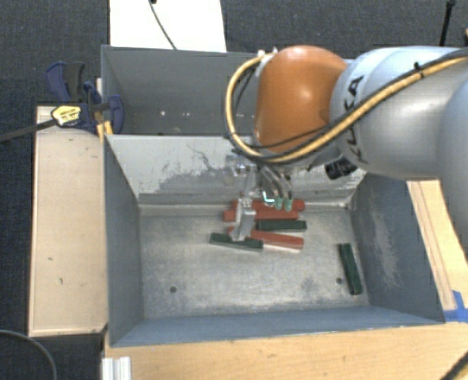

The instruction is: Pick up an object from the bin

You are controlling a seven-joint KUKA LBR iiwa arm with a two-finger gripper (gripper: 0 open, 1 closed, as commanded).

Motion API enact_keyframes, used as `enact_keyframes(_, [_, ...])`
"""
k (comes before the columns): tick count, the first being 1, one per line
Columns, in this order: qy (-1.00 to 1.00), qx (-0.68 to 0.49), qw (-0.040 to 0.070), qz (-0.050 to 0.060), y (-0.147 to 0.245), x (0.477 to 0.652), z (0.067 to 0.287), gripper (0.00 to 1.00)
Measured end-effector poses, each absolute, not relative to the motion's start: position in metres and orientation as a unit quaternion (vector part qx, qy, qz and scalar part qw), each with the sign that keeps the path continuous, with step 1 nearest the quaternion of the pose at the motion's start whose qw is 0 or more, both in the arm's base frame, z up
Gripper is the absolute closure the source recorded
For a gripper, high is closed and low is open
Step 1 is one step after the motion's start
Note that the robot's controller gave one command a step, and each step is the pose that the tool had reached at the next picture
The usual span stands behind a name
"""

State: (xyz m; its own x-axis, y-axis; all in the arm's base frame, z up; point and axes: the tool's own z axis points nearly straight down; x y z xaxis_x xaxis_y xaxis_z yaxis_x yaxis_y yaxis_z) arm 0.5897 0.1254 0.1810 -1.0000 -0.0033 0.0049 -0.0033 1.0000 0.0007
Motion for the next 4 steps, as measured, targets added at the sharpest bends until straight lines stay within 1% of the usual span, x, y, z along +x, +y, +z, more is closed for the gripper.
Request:
enact_keyframes(1, [-0.983,0.185,0.001,0.0,0.034,0.55,0.069,0.0])
enact_keyframes(2, [-0.983,0.184,-0.006,-0.001,0.037,0.554,0.073,1.0])
enact_keyframes(3, [-0.979,0.202,-0.006,-0.002,0.135,0.537,0.211,1.0])
enact_keyframes(4, [-0.996,0.088,0.0,0.0,0.097,0.547,0.194,1.0])
